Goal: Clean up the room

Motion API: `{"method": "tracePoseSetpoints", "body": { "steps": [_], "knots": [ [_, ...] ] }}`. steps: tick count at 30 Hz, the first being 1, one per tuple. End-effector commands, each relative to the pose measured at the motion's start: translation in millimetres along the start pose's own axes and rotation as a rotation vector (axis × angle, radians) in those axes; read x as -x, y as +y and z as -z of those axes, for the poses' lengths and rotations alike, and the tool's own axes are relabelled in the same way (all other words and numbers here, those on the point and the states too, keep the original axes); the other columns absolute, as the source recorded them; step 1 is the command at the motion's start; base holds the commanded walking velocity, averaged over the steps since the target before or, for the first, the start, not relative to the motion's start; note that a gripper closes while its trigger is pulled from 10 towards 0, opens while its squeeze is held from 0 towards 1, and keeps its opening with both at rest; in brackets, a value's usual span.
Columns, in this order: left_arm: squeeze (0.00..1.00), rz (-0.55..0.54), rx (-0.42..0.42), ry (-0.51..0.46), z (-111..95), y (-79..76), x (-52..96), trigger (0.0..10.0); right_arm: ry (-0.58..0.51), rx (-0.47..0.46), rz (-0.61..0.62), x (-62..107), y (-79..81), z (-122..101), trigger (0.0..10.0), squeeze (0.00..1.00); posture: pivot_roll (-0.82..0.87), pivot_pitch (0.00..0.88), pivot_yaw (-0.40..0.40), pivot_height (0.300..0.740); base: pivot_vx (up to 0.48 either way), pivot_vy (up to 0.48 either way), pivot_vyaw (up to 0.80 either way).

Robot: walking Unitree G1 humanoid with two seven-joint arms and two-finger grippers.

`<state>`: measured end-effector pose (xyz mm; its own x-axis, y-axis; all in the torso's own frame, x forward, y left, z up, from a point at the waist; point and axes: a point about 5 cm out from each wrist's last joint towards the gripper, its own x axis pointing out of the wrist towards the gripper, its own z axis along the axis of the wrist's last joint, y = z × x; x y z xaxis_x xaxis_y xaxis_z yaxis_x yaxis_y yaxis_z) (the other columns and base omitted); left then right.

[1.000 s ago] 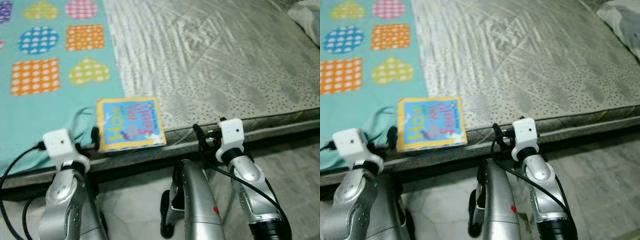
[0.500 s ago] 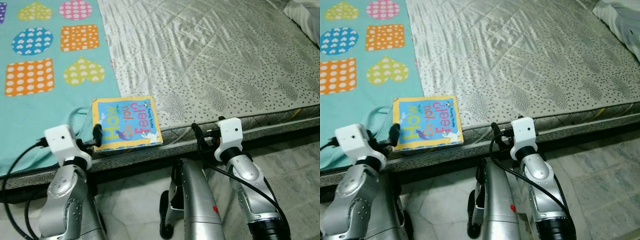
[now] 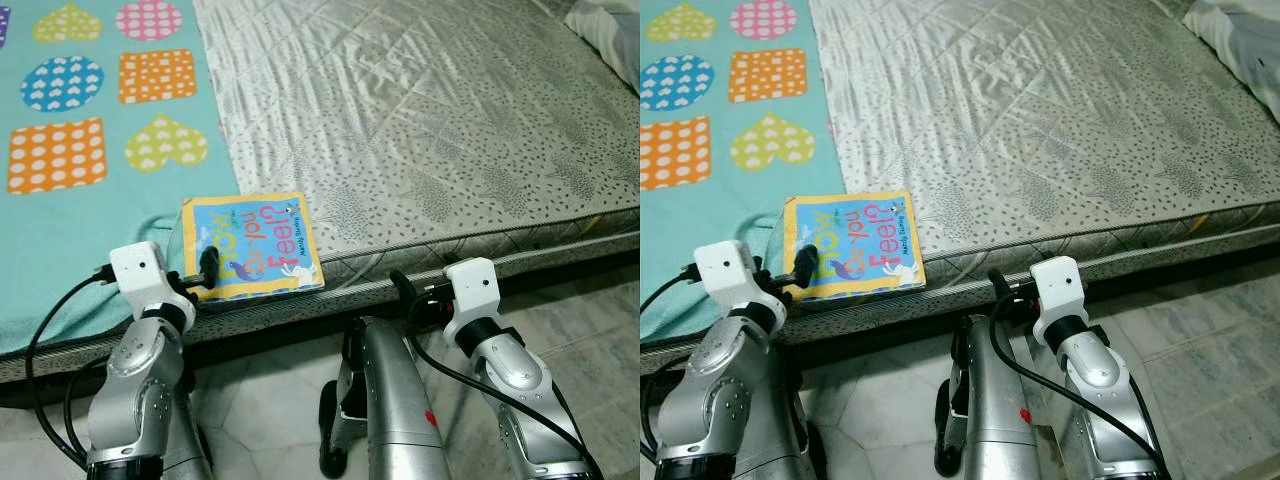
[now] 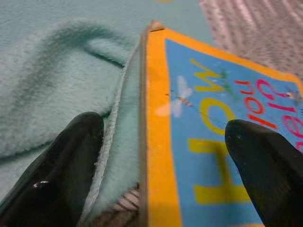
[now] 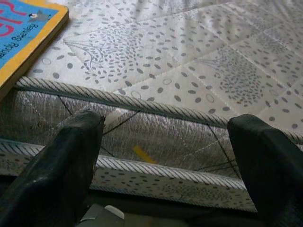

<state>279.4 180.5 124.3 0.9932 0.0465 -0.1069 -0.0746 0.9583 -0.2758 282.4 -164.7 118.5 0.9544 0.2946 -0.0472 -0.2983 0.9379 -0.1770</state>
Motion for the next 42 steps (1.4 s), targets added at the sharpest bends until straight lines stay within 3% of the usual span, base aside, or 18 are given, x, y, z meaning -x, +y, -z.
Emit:
{"method": "tracePoseSetpoints", "body": {
  "steps": [1, 4, 9, 13, 18, 29, 32, 42],
  "knots": [
    [0.00, -0.003, 0.002, 0.016, 4.2, -0.3, 8.2, 10.0, 0.017, -0.004, 0.001, 1.8, -2.2, 1.2, 10.0, 0.00, 0.02, 0.307, -0.125, 0.501, 0.000, 0.000, 0.00],
    [0.00, -0.064, -0.009, -0.006, 4.6, 4.1, 23.5, 10.0, 0.016, -0.013, -0.013, -1.0, 1.5, 0.1, 10.0, 0.00, 0.02, 0.306, -0.124, 0.501, 0.000, 0.000, 0.00],
    [0.00, -0.088, -0.035, -0.050, -2.0, 6.9, 29.9, 10.0, 0.017, -0.016, -0.016, -2.4, 3.2, 1.2, 10.0, 0.00, 0.03, 0.306, -0.126, 0.501, 0.000, 0.000, 0.00],
    [0.00, -0.036, -0.055, -0.110, -16.7, 0.6, 17.6, 10.0, 0.015, -0.020, -0.019, -4.3, 5.2, 0.8, 10.0, 0.00, 0.02, 0.301, -0.126, 0.501, 0.000, 0.000, 0.00],
    [0.00, 0.019, -0.056, -0.119, -22.9, -9.6, 4.7, 10.0, 0.004, -0.018, -0.015, -6.3, 5.6, -1.8, 10.0, 0.00, 0.02, 0.295, -0.122, 0.501, 0.000, 0.000, 0.00],
    [0.00, 0.024, -0.012, -0.021, -1.0, -10.6, -7.1, 10.0, -0.004, -0.016, -0.007, -6.2, 5.5, -3.1, 10.0, 0.00, 0.01, 0.296, -0.117, 0.501, 0.000, 0.000, 0.00],
    [0.00, 0.039, 0.032, 0.047, 12.6, -10.5, -11.9, 10.0, -0.012, -0.012, -0.005, -8.0, 4.6, -6.1, 10.0, 0.00, 0.00, 0.301, -0.120, 0.501, 0.000, 0.000, 0.00],
    [0.00, 0.038, 0.091, 0.133, 27.1, -10.6, -12.9, 10.0, -0.008, -0.017, -0.015, -6.6, 3.8, -7.6, 10.0, 0.00, -0.01, 0.301, -0.116, 0.501, 0.000, 0.000, 0.00]
  ]
}}
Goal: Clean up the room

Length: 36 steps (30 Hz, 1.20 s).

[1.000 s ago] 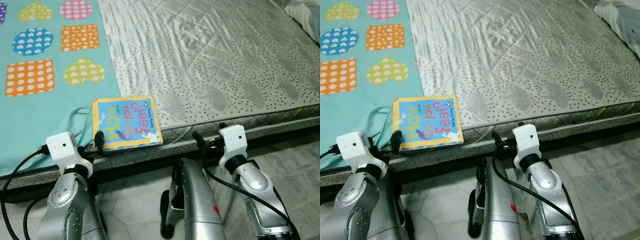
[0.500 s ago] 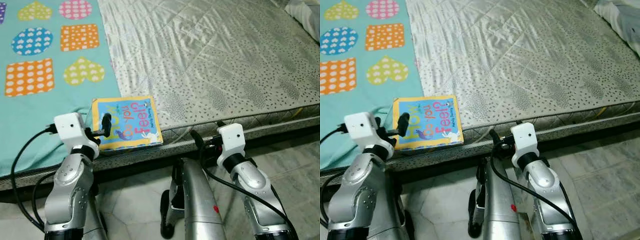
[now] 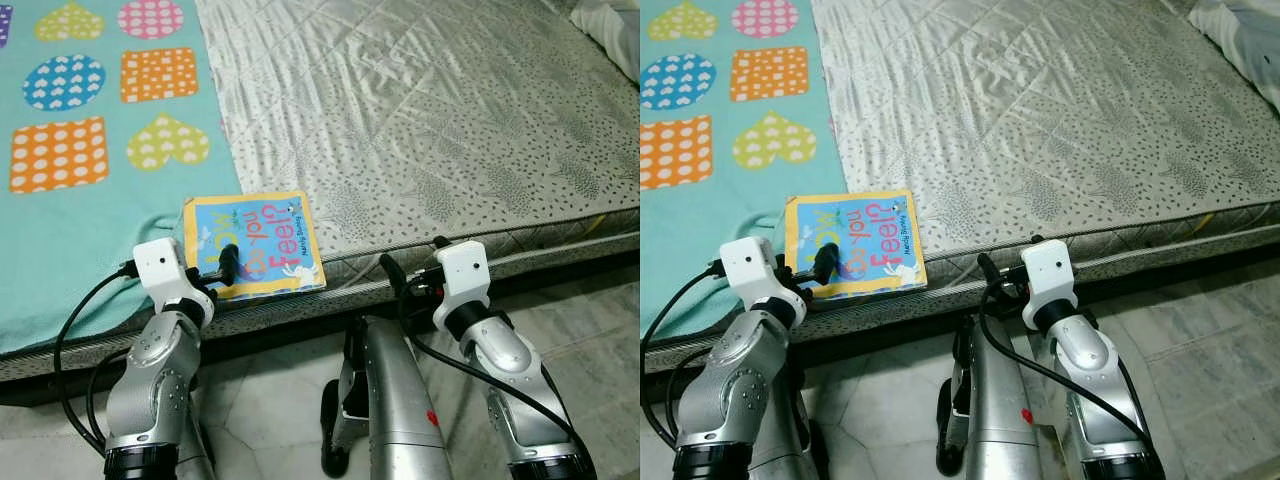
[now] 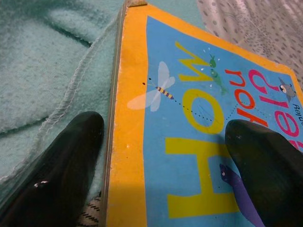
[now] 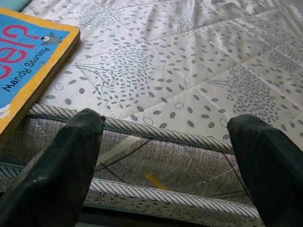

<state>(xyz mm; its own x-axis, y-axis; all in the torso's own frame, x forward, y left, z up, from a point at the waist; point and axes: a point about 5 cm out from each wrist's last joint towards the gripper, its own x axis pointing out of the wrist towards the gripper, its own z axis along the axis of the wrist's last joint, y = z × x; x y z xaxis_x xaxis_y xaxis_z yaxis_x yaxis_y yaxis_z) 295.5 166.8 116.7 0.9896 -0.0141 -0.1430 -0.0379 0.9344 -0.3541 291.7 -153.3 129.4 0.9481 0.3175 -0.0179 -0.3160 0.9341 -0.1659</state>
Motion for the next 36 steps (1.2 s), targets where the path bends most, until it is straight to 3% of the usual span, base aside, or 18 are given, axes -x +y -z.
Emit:
{"method": "tracePoseSetpoints", "body": {
  "steps": [1, 11, 15, 16, 17, 18, 25, 32, 34, 36],
  "knots": [
    [0.00, -0.021, 0.049, 0.093, 20.5, 3.9, 4.2, 10.0, 0.025, -0.006, 0.003, 5.6, -2.2, 4.7, 10.0, 0.00, -0.01, 0.301, -0.117, 0.501, 0.000, 0.000, 0.00],
    [0.00, -0.032, 0.135, 0.174, 32.3, 8.9, 2.6, 10.0, 0.021, -0.005, -0.002, 2.5, 0.0, 3.4, 10.0, 0.00, -0.01, 0.297, -0.122, 0.501, 0.000, 0.000, 0.00],
    [0.00, -0.019, 0.133, 0.271, 46.6, 9.6, 3.0, 10.0, 0.017, -0.003, 0.002, 1.4, -1.6, 2.3, 10.0, 0.00, -0.01, 0.295, -0.122, 0.501, 0.000, 0.000, 0.00],
    [0.00, -0.009, 0.134, 0.287, 48.9, 8.8, 3.1, 9.0, 0.016, -0.002, 0.004, 1.2, -2.2, 2.1, 10.0, 0.00, -0.02, 0.293, -0.122, 0.501, 0.000, 0.000, 0.00],
    [0.00, 0.005, 0.138, 0.295, 49.7, 7.2, 3.2, 3.2, 0.015, 0.000, 0.007, 1.2, -2.9, 1.8, 10.0, 0.00, -0.02, 0.293, -0.122, 0.501, 0.000, 0.000, 0.00],
    [0.00, 0.022, 0.134, 0.302, 49.6, 5.8, 3.1, 0.0, 0.015, 0.001, 0.008, 1.3, -3.2, 1.7, 10.0, 0.00, -0.02, 0.293, -0.122, 0.501, 0.000, 0.000, 0.00],
    [0.00, 0.058, 0.132, 0.300, 47.9, 3.0, 2.5, 0.0, 0.012, 0.004, 0.013, 0.8, -3.4, 1.6, 10.0, 0.00, -0.01, 0.287, -0.122, 0.501, 0.000, 0.000, 0.00],
    [0.00, 0.135, 0.185, 0.296, 43.7, -4.2, 2.1, 0.0, 0.002, 0.013, 0.018, -2.8, -4.4, -0.1, 10.0, 0.00, -0.01, 0.273, -0.126, 0.501, 0.000, 0.000, 0.00],
    [0.00, 0.176, 0.190, 0.270, 38.9, -7.1, 0.7, 4.3, -0.003, 0.017, 0.029, -4.4, -6.5, -1.4, 10.0, 0.00, 0.00, 0.270, -0.126, 0.501, 0.000, 0.000, 0.00],
    [0.00, 0.183, 0.186, 0.245, 35.9, -6.4, -0.9, 9.3, -0.006, 0.019, 0.033, -5.1, -6.9, -2.2, 10.0, 0.00, 0.00, 0.270, -0.126, 0.501, 0.000, 0.000, 0.00]
  ]
}}
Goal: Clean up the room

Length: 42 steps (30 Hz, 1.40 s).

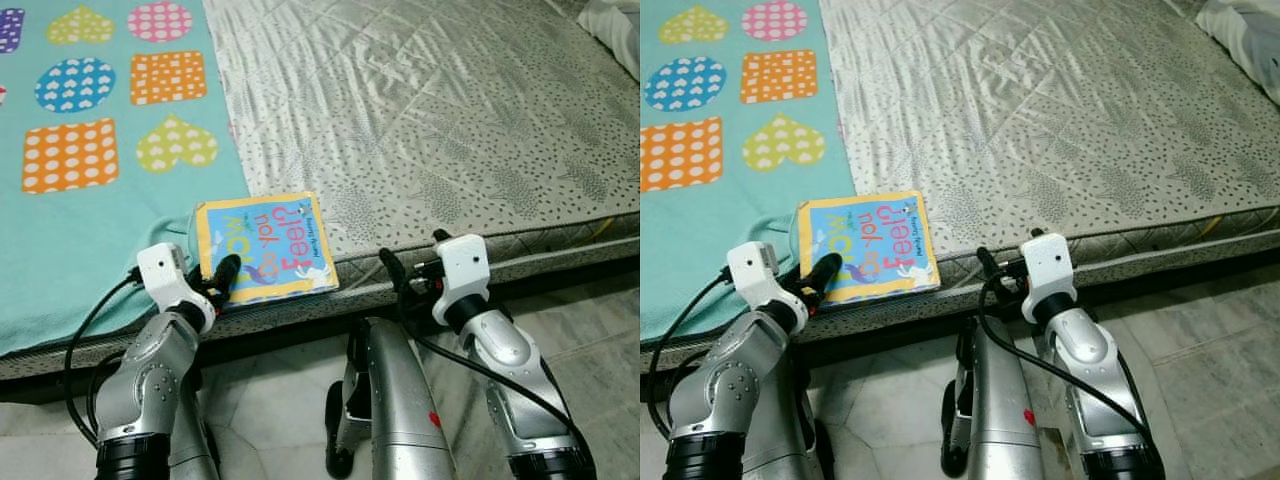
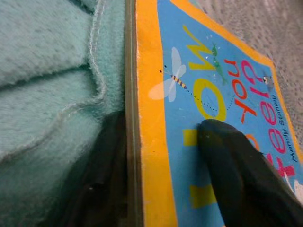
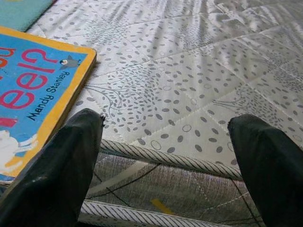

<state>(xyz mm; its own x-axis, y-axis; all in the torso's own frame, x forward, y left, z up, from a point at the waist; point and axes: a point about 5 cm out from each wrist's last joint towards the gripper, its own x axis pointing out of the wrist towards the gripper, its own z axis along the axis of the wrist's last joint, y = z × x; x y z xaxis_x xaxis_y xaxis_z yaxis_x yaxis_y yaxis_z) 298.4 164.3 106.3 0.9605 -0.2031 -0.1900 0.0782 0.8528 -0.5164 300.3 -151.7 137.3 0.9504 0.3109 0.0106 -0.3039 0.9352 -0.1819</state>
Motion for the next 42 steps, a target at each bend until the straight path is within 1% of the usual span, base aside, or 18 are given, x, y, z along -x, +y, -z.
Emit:
{"method": "tracePoseSetpoints", "body": {
  "steps": [1, 2, 8, 9, 12, 16, 17, 19, 20, 24, 26, 29, 30, 31, 32, 33, 35, 42],
  "knots": [
    [0.00, 0.026, 0.038, 0.116, 26.8, -3.7, -0.8, 9.3, 0.021, 0.003, 0.021, 3.5, -4.4, 5.5, 10.0, 0.00, 0.00, 0.270, -0.126, 0.501, 0.000, 0.000, 0.00],
    [0.00, 0.012, 0.028, 0.125, 27.3, 0.0, -2.2, 10.0, 0.018, 0.004, 0.023, 2.6, -4.6, 5.2, 10.0, 0.00, 0.00, 0.263, -0.126, 0.501, 0.000, 0.000, 0.00],
    [0.00, 0.012, 0.041, 0.126, 26.6, 3.5, -4.5, 10.0, 0.011, 0.007, 0.028, 1.1, -5.2, 3.7, 10.0, 0.00, 0.00, 0.260, -0.127, 0.501, 0.000, 0.000, 0.00],
    [0.00, 0.024, 0.052, 0.112, 24.0, 2.1, -6.3, 0.0, 0.008, 0.010, 0.032, 0.5, -6.2, 3.3, 10.0, 0.00, -0.01, 0.259, -0.127, 0.501, 0.000, 0.000, 0.00],
    [0.00, 0.096, 0.067, 0.072, 17.8, -9.5, -10.6, 0.0, 0.006, 0.014, 0.035, -0.3, -7.9, 3.3, 10.0, 0.00, -0.01, 0.255, -0.128, 0.501, 0.000, 0.000, 0.00],
    [0.00, 0.158, 0.078, 0.075, 18.7, -19.0, -12.0, 0.0, 0.004, 0.016, 0.037, -1.3, -8.2, 3.1, 10.0, 0.00, -0.01, 0.253, -0.126, 0.501, 0.000, 0.000, 0.00],
    [0.00, 0.168, 0.082, 0.076, 18.9, -20.6, -12.0, 1.9, 0.004, 0.016, 0.038, -1.5, -8.3, 3.1, 10.0, 0.00, -0.01, 0.253, -0.125, 0.501, 0.000, 0.000, 0.00],
    [0.00, 0.179, 0.083, 0.073, 18.8, -22.2, -11.8, 1.9, 0.003, 0.017, 0.038, -1.6, -8.4, 3.1, 10.0, 0.00, -0.01, 0.254, -0.124, 0.501, 0.000, 0.000, 0.00],
    [0.00, 0.191, 0.098, 0.072, 19.1, -24.3, -11.3, 3.8, 0.003, 0.017, 0.040, -1.5, -8.7, 3.3, 10.0, 0.00, -0.01, 0.254, -0.124, 0.501, 0.000, 0.000, 0.00],
    [0.00, 0.208, 0.140, 0.064, 20.3, -28.0, -10.7, 3.9, 0.001, 0.017, 0.043, -1.9, -8.8, 4.0, 10.0, 0.00, -0.01, 0.254, -0.121, 0.501, 0.000, 0.000, 0.00],
    [0.00, 0.214, 0.163, 0.049, 18.4, -30.0, -10.9, 3.7, 0.000, 0.017, 0.043, -2.2, -8.8, 3.9, 10.0, 0.00, -0.01, 0.253, -0.122, 0.501, 0.000, 0.000, 0.00],
    [0.00, 0.215, 0.145, 0.048, 18.1, -30.2, -11.3, 2.8, -0.002, 0.018, 0.045, -2.7, -8.6, 3.7, 10.0, 0.00, 0.00, 0.252, -0.119, 0.501, 0.000, 0.000, 0.00],
    [0.00, 0.217, 0.137, 0.050, 18.7, -30.6, -11.4, 3.1, -0.003, 0.019, 0.045, -2.8, -8.6, 3.7, 10.0, 0.00, 0.00, 0.251, -0.119, 0.501, 0.000, 0.000, 0.00],
    [0.00, 0.219, 0.134, 0.050, 19.0, -30.8, -11.4, 2.1, -0.003, 0.019, 0.045, -2.9, -8.6, 3.6, 10.0, 0.00, 0.00, 0.251, -0.119, 0.501, 0.000, 0.000, 0.00],
    [0.00, 0.219, 0.134, 0.050, 19.0, -30.8, -11.4, 2.1, -0.003, 0.019, 0.045, -2.9, -8.6, 3.6, 10.0, 0.00, 0.00, 0.251, -0.119, 0.501, 0.000, 0.000, 0.00],
    [0.00, 0.204, 0.143, 0.043, 19.3, -29.0, -11.6, 0.0, -0.005, 0.021, 0.047, -3.2, -8.8, 3.5, 10.0, 0.00, -0.01, 0.252, -0.119, 0.501, 0.000, 0.000, 0.00],
    [0.00, 0.170, 0.153, 0.034, 19.3, -25.1, -12.1, 0.0, -0.005, 0.024, 0.049, -3.0, -9.3, 3.7, 10.0, 0.00, -0.01, 0.253, -0.119, 0.501, 0.000, 0.000, 0.00],
    [0.00, 0.174, 0.165, 0.032, 19.3, -25.0, -12.4, 0.0, -0.005, 0.030, 0.053, -2.6, -10.0, 3.7, 10.0, 0.00, -0.01, 0.253, -0.119, 0.501, 0.000, 0.000, 0.00]
  ]
}}
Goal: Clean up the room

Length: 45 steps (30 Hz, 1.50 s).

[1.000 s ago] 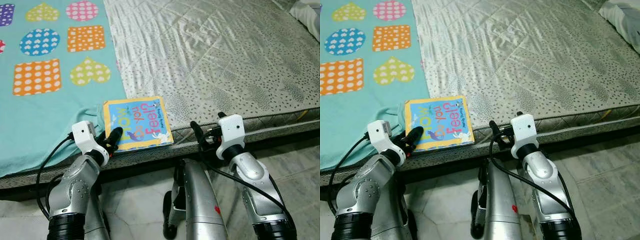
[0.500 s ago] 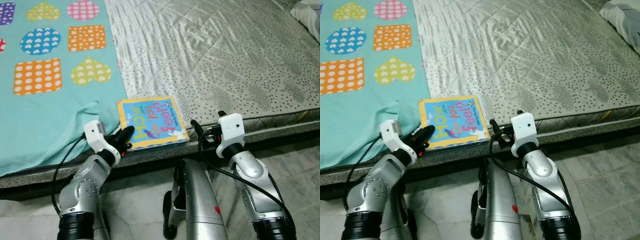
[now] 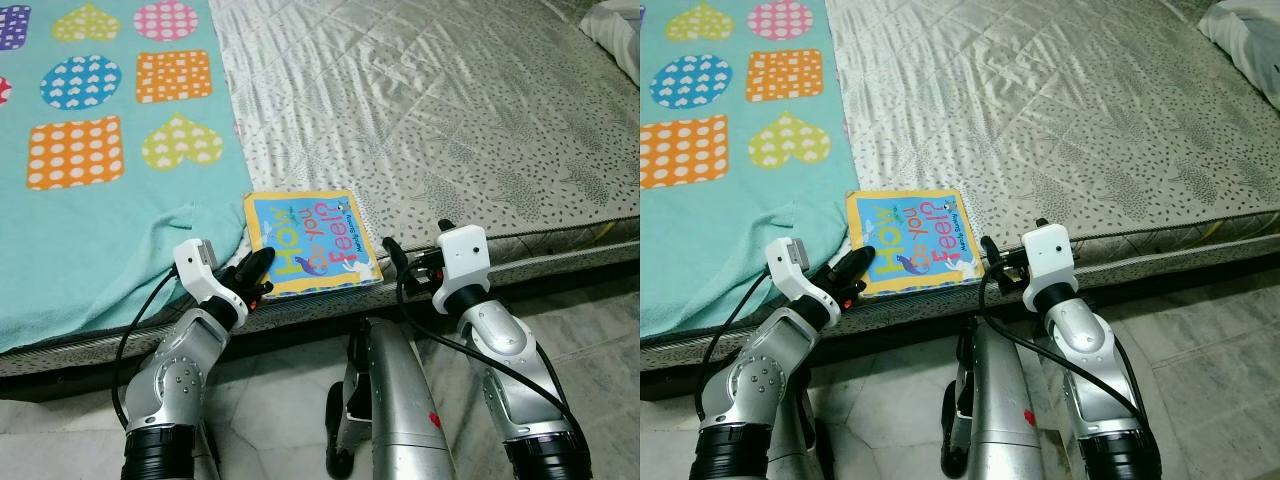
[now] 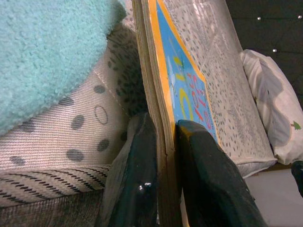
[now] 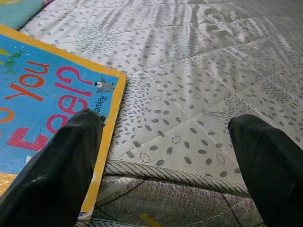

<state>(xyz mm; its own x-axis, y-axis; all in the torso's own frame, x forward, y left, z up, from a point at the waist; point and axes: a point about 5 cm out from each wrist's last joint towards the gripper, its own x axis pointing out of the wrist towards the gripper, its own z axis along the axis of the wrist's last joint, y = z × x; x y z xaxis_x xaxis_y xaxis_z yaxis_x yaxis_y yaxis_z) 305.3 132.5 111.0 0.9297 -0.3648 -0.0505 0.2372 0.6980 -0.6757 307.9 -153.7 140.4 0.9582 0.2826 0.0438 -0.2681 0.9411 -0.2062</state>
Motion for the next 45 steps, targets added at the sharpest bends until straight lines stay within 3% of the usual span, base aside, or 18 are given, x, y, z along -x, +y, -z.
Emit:
{"method": "tracePoseSetpoints", "body": {
  "steps": [1, 6, 10, 14, 19, 27, 35, 38, 40, 45],
  "knots": [
    [0.00, -0.047, 0.015, 0.011, 6.0, 5.4, 0.2, 0.0, 0.021, 0.007, 0.018, 3.8, -5.5, 5.8, 10.0, 0.00, -0.01, 0.252, -0.119, 0.501, 0.000, 0.000, 0.00],
    [0.00, -0.037, 0.035, -0.051, -2.6, 5.4, 1.3, 0.0, 0.009, 0.003, 0.020, 2.1, -5.8, 2.5, 10.0, 0.00, -0.01, 0.248, -0.118, 0.501, 0.000, 0.000, 0.00],
    [0.00, -0.049, -0.026, -0.145, -15.8, 5.0, 7.0, 0.0, -0.012, -0.032, 0.017, 0.2, -4.5, -2.8, 10.0, 0.00, -0.01, 0.237, -0.109, 0.501, 0.000, 0.000, 0.00],
    [0.00, -0.047, -0.287, -0.265, -42.1, -8.7, 21.2, 0.0, -0.034, -0.121, 0.023, -4.9, 3.8, -9.8, 10.0, 0.00, 0.02, 0.219, -0.093, 0.501, 0.000, 0.000, 0.00],
    [0.00, -0.050, -0.521, -0.280, -53.4, -15.8, 30.5, 0.0, -0.025, -0.231, 0.044, -8.9, 10.7, -10.5, 10.0, 0.00, 0.03, 0.204, -0.083, 0.501, 0.000, 0.000, 0.00],
    [0.00, -0.083, -0.717, -0.257, -61.1, -10.1, 44.1, 0.0, -0.035, -0.270, 0.040, -15.1, 15.0, -15.8, 10.0, 0.00, 0.05, 0.178, -0.078, 0.501, 0.000, 0.000, 0.00],
    [0.00, -0.114, -0.757, -0.239, -56.2, -7.6, 52.8, 0.0, -0.059, -0.283, 0.052, -17.0, 13.7, -18.5, 10.0, 0.00, 0.07, 0.167, -0.085, 0.501, 0.000, 0.000, 0.00],
    [0.00, -0.160, -0.739, -0.239, -50.3, -4.6, 54.8, 0.0, -0.067, -0.287, 0.050, -17.1, 14.6, -19.1, 10.0, 0.00, 0.07, 0.153, -0.085, 0.506, 0.000, 0.000, 0.00],
    [0.00, -0.194, -0.675, -0.242, -36.8, -2.9, 57.4, 0.0, -0.079, -0.288, 0.054, -19.4, 15.1, -21.9, 10.0, 0.00, 0.06, 0.139, -0.082, 0.526, 0.000, 0.000, 0.00],
    [0.00, -0.256, -0.638, -0.278, -31.0, -1.4, 60.9, 0.0, -0.093, -0.290, 0.066, -23.0, 12.3, -24.6, 10.0, 0.00, 0.06, 0.126, -0.074, 0.551, 0.000, 0.000, 0.00]
  ]
}}
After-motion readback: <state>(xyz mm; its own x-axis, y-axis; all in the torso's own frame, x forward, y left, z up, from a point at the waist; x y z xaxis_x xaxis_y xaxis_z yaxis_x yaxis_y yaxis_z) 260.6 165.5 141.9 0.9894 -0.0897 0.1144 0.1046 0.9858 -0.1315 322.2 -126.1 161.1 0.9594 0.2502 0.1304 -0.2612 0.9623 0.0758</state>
